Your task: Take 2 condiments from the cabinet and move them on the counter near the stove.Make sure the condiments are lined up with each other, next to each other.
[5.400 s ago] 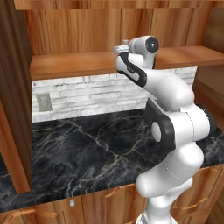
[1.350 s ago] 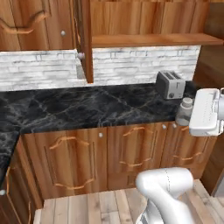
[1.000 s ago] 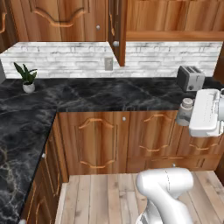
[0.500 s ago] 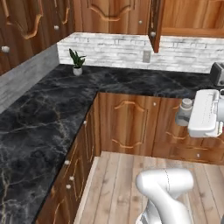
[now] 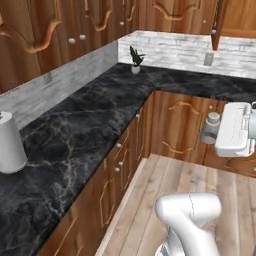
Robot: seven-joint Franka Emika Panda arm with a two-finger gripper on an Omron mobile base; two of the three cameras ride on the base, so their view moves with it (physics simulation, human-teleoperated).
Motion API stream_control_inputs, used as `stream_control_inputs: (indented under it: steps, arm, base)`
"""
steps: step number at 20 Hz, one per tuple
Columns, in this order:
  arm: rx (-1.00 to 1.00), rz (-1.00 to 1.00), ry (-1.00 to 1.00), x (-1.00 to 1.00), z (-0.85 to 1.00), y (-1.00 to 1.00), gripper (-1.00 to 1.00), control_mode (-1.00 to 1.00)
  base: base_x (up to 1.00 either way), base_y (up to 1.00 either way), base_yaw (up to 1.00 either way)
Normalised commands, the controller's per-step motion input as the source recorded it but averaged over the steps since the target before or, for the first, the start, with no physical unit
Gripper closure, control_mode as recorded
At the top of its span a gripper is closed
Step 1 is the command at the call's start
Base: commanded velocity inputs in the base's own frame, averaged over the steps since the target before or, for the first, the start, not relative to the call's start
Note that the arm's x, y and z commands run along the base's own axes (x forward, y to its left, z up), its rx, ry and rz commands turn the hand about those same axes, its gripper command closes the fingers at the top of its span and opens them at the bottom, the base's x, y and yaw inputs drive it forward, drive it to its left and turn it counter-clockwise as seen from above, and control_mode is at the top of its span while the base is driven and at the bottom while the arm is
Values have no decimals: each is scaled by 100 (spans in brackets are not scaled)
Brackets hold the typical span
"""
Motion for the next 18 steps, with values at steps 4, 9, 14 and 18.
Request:
stream_control_inputs:
  steps: [4, 9, 14, 18]
  arm:
    - [0, 0, 0, 0, 0, 0, 100, 100]
    - [0, 0, 0, 0, 0, 0, 100, 100]
    - [0, 0, 0, 0, 0, 0, 100, 100]
    - [0, 0, 0, 0, 0, 0, 100, 100]
  base:
    - [-86, 48, 35]
    - [-89, 60, 32]
    - [-89, 69, 31]
    - [-87, 68, 32]
